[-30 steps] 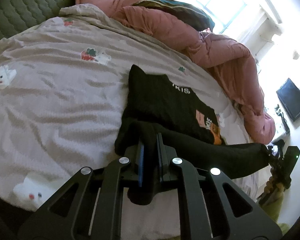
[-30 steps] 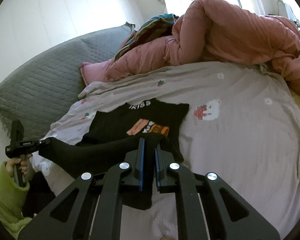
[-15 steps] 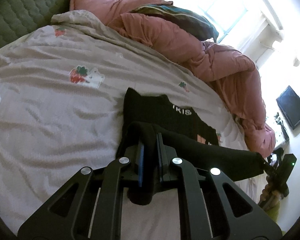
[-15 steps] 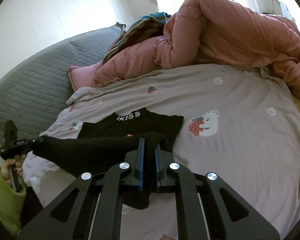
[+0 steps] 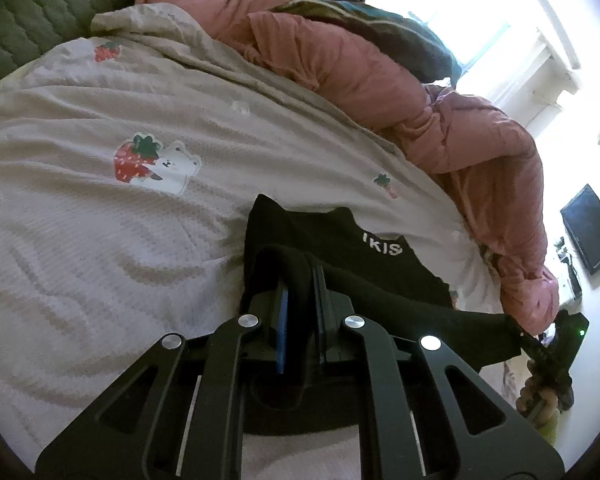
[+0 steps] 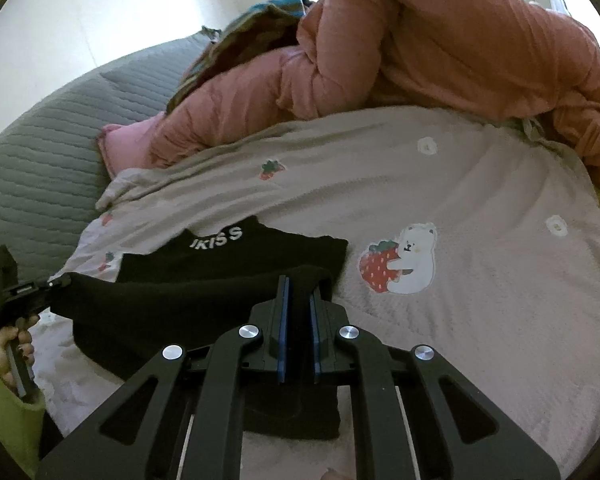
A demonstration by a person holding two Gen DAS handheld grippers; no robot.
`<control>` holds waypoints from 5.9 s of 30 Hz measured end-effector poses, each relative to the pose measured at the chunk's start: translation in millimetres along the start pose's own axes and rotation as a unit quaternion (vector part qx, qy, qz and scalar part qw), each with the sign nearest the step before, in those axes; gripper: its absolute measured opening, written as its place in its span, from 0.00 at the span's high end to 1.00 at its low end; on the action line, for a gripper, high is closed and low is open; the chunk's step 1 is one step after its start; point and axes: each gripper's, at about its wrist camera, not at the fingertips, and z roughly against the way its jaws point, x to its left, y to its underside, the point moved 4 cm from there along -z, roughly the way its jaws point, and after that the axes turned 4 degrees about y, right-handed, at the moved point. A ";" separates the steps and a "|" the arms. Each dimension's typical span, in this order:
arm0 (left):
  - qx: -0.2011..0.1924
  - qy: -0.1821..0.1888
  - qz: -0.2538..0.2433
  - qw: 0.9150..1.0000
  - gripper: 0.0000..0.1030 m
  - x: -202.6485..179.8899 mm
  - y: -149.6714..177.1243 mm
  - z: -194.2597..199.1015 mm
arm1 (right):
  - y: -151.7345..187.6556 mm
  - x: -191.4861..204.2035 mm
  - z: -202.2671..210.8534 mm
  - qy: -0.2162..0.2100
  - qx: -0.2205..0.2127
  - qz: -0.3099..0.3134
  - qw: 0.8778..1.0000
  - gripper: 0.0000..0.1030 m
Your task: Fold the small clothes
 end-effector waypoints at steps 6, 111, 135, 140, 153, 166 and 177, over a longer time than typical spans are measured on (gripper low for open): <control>0.010 -0.012 0.000 1.000 0.96 9.6 -2.5 -20.6 | 4.1 -6.3 -20.9 0.012 0.020 -0.006 1.000 0.92; 0.031 -0.073 -0.124 0.989 0.36 27.8 -34.0 -106.7 | -19.6 -4.4 -139.4 0.135 0.069 0.009 0.988 0.53; 0.020 -0.106 -0.170 0.980 0.84 26.4 -37.2 -123.6 | -18.2 -11.3 -147.3 0.163 0.040 0.007 0.986 0.89; 0.016 -0.115 -0.168 0.979 0.70 28.3 -36.2 -118.3 | -15.7 -10.2 -138.0 0.192 0.038 0.017 0.981 0.71; 0.005 -0.122 -0.164 0.979 0.43 19.7 -33.4 -92.8 | -2.9 4.8 -91.7 0.178 0.015 0.020 0.984 0.36; -0.005 -0.110 -0.182 0.977 0.42 -12.5 -10.6 -56.5 | 28.3 55.3 -45.5 0.112 -0.007 0.058 0.992 0.28; 0.008 -0.089 -0.236 0.968 0.21 -50.3 42.4 -47.1 | 54.9 89.6 -29.6 0.114 0.005 0.134 0.984 0.28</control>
